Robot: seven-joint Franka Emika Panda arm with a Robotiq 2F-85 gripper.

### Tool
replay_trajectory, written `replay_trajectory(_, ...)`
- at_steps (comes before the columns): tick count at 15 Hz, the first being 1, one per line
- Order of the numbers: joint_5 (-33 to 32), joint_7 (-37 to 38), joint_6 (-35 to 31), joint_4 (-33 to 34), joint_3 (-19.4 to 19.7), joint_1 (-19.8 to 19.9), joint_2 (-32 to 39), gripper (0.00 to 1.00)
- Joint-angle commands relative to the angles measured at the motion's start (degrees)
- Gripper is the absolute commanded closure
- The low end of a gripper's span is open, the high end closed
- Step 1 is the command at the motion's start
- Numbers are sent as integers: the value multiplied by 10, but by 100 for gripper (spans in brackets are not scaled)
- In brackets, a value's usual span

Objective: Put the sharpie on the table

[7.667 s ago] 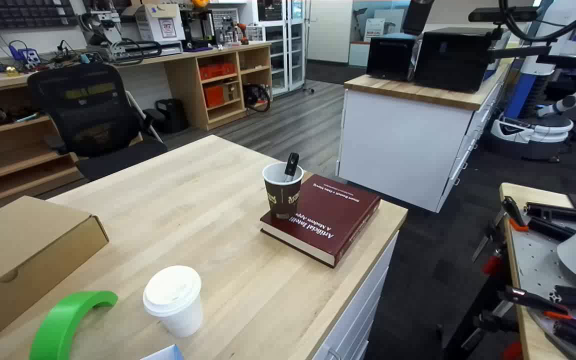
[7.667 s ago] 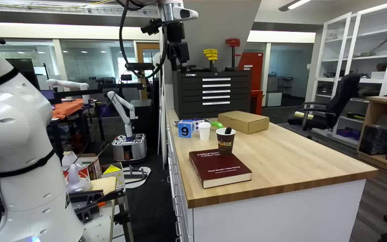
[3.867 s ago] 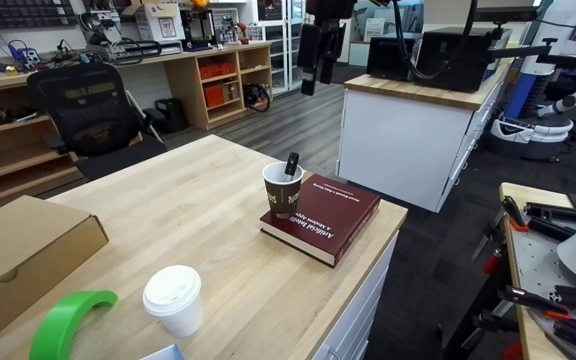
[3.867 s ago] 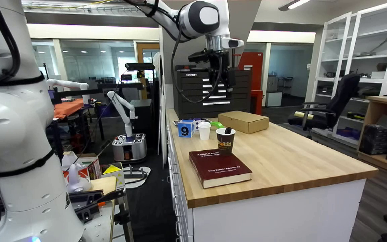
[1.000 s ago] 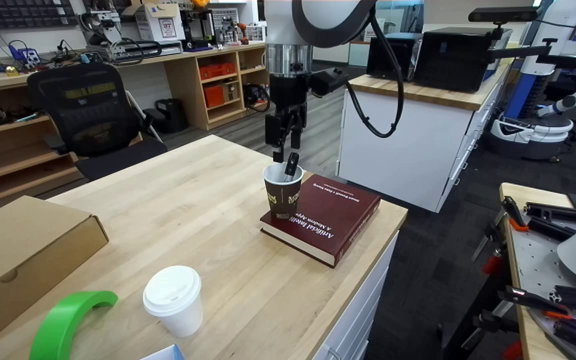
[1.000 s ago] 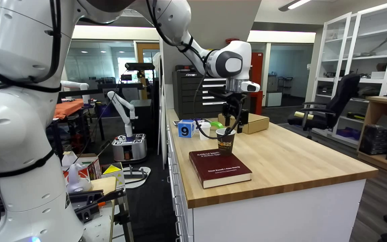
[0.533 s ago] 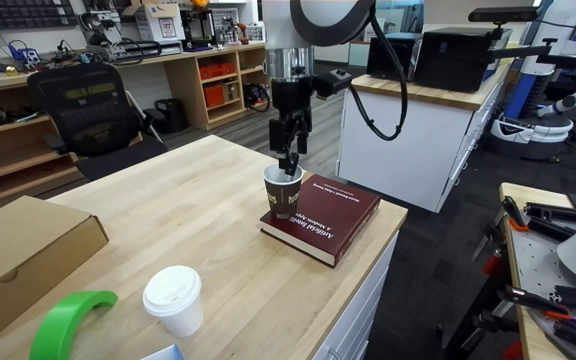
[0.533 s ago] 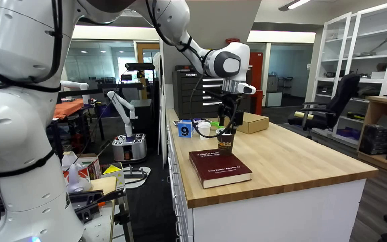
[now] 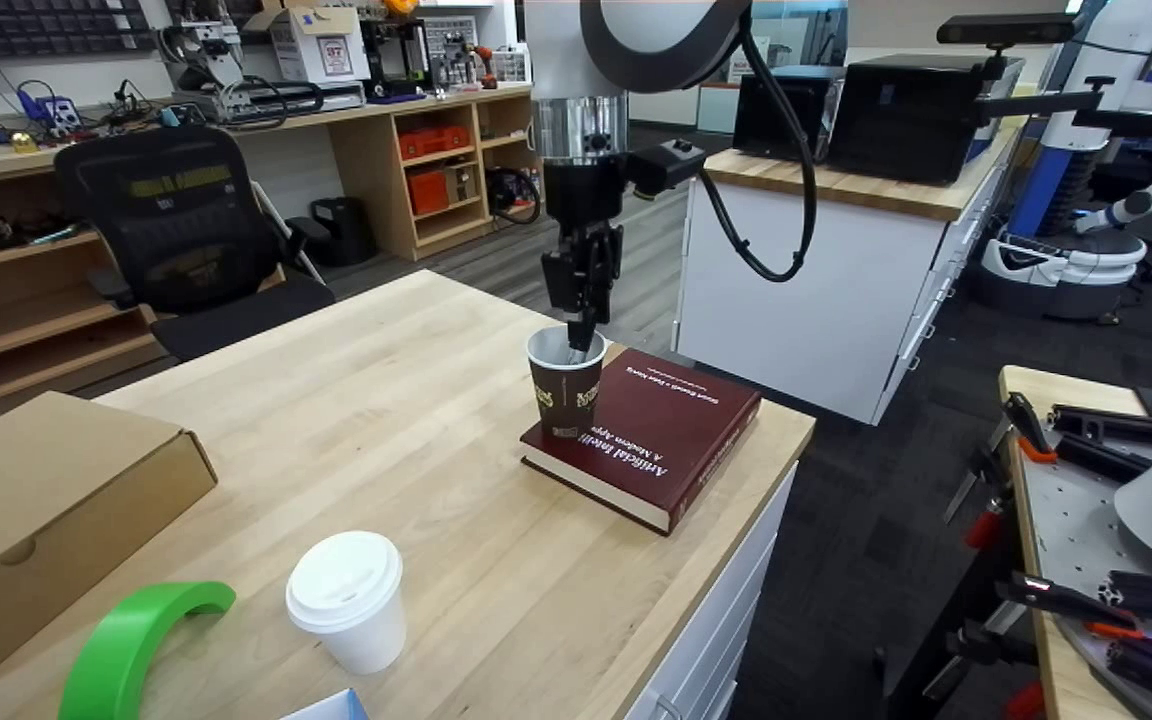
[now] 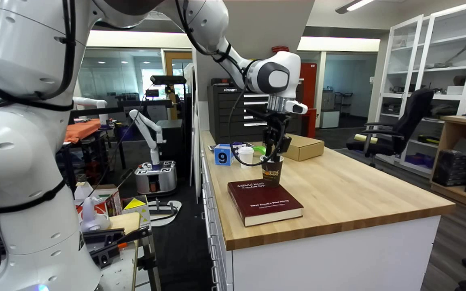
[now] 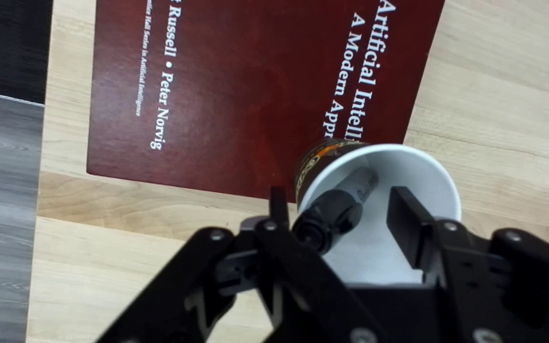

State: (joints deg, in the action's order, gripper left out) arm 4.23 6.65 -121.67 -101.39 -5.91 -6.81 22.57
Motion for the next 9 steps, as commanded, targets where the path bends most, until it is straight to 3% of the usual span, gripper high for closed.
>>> replay_trajectory(1, 7, 2, 4, -16, 1, -2, -20, 74)
replay_trajectory(3, 6, 4, 8, -17, 1, -3, -23, 87)
replay_trajectory(6, 5, 2, 4, -27, -1, -5, -36, 96)
replay_trajectory(9, 3, 2, 5, -42, -4, -9, -53, 94)
